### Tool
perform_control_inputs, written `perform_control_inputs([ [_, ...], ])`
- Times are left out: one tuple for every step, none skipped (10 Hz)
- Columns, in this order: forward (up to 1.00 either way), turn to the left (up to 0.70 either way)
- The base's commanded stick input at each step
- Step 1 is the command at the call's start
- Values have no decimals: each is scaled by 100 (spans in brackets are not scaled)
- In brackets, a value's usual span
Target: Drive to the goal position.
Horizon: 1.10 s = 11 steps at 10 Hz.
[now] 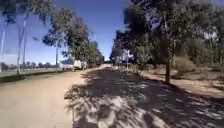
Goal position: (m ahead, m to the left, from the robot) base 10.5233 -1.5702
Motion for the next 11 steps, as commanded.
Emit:
perform_control_inputs([
  [100, 0],
  [100, 0],
  [100, 0],
  [100, 0],
  [100, 0],
  [100, 0],
  [100, 0],
  [100, 0],
  [100, 0],
  [100, 0],
  [100, 0],
])
